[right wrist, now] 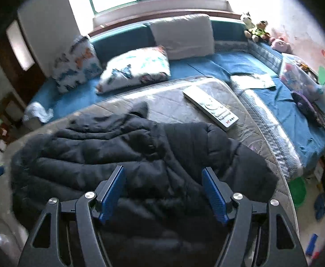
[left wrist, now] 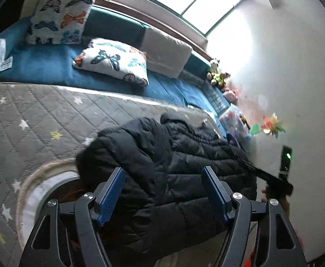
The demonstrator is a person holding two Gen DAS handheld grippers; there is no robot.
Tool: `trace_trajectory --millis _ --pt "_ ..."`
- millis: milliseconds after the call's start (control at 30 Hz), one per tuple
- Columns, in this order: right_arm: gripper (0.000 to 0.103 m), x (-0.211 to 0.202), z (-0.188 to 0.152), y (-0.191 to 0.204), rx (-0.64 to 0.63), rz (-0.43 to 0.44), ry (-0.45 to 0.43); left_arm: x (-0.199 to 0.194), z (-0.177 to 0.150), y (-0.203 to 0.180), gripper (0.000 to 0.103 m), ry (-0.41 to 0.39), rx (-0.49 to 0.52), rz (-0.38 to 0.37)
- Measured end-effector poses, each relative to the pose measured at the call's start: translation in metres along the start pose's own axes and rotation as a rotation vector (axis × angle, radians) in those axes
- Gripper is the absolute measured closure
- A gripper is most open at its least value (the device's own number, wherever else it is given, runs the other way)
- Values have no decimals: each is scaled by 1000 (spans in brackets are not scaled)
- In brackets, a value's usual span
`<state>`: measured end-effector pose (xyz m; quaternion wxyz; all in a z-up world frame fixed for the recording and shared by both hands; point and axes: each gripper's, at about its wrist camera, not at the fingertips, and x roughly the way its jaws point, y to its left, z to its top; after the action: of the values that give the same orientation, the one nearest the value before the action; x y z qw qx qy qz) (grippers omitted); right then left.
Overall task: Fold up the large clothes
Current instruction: 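Lower the folded jacket onto the mattress with both grippers, then open both grippers and release the folded jacket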
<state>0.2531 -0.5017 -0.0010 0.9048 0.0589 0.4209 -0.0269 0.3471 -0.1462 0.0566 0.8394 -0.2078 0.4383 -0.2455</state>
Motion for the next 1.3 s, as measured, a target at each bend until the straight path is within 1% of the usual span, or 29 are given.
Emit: trace_trajectory --millis 133,200,267,300,367,400,467,533,567,600,667,700,767,867,967,1067,1167,1233,1267,1300 --pt "26 40 -2 -7 24 -52 83 30 -9 -2 28 37 26 41" --pt "26 50 -4 -10 37 -68 98 43 -13 3 28 55 29 53" --pt "26 49 -1 -8 29 -84 105 55 -18 6 28 69 29 62" --pt "26 47 2 -5 27 -89 103 59 -19 5 28 74 32 66" --pt "26 35 9 2 19 -88 74 62 -21 5 28 75 39 69" --pt "26 26 14 5 21 -73 41 65 -21 4 28 75 43 71" --pt "26 19 22 13 26 -23 5 68 -21 3 28 78 50 79" --pt "26 25 26 21 25 0 6 70 -21 2 28 79 63 88" --pt "26 32 28 25 18 -1 23 71 -21 1 28 79 71 92" --pt "26 46 27 30 2 -27 67 72 -22 0 28 79 80 97" --pt "26 70 22 36 -30 -77 125 72 -21 -1 28 80 100 107" --pt "26 75 19 38 -42 -90 126 73 -20 -1 28 84 110 117" --pt "26 69 19 42 -58 -107 107 72 -22 -6 28 88 129 137" --pt "26 45 17 46 -89 -108 68 62 -26 -14 28 71 163 166" --pt "26 18 8 49 -106 -76 39 49 -35 -22 28 53 185 176" --pt "26 -6 -9 54 -129 -59 28 33 -48 -33 28 41 208 185" --pt "26 -16 -32 60 -146 -42 63 21 -66 -40 28 39 229 205" --pt "26 -14 -52 64 -164 -39 114 22 -79 -44 28 62 249 215" --pt "26 -11 -58 65 -169 -50 134 24 -84 -45 28 74 256 225" --pt "26 -8 -66 67 -185 -76 135 27 -90 -45 28 91 263 237"
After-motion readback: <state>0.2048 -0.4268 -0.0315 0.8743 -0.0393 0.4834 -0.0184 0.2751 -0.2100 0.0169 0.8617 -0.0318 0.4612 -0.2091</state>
